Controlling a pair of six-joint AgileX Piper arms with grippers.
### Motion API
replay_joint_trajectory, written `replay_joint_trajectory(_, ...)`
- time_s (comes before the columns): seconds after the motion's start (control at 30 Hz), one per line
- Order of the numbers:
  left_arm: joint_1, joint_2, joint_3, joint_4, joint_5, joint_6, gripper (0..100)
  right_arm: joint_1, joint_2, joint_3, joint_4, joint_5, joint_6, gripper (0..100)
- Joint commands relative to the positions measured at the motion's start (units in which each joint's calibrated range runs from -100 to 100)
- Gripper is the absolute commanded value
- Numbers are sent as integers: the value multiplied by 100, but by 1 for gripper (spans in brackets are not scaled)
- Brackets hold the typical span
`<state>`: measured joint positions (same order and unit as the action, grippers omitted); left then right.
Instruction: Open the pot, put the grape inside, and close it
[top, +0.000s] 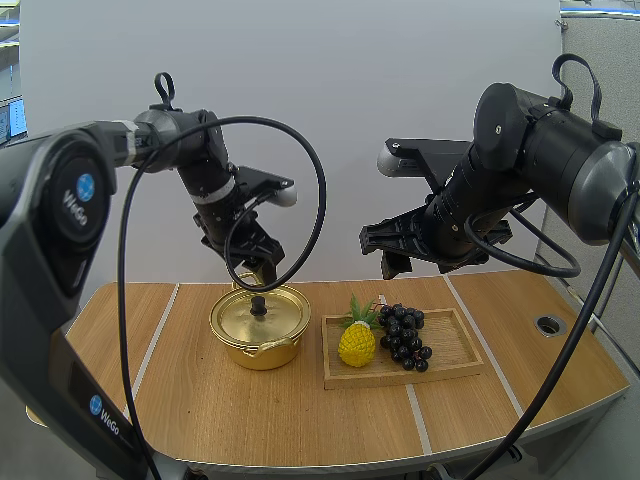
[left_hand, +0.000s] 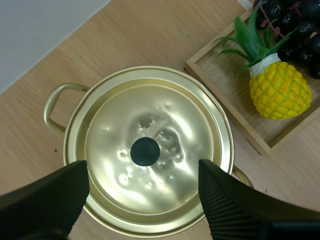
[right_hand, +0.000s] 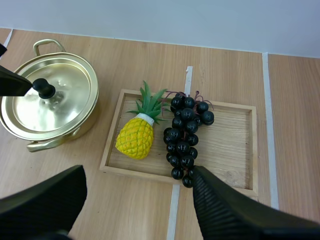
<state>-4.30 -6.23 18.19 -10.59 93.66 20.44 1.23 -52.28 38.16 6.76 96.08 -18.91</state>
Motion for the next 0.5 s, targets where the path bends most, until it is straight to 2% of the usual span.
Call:
replay_joint_trajectory(0.0, -19, 594, -47, 39, -163, 19, 100, 10, -46, -43, 23, -71, -7, 100)
replay_joint_trajectory(0.47, -19, 1100, -64, 26, -542, 19, 100, 10, -46, -43, 23, -170, -7, 100)
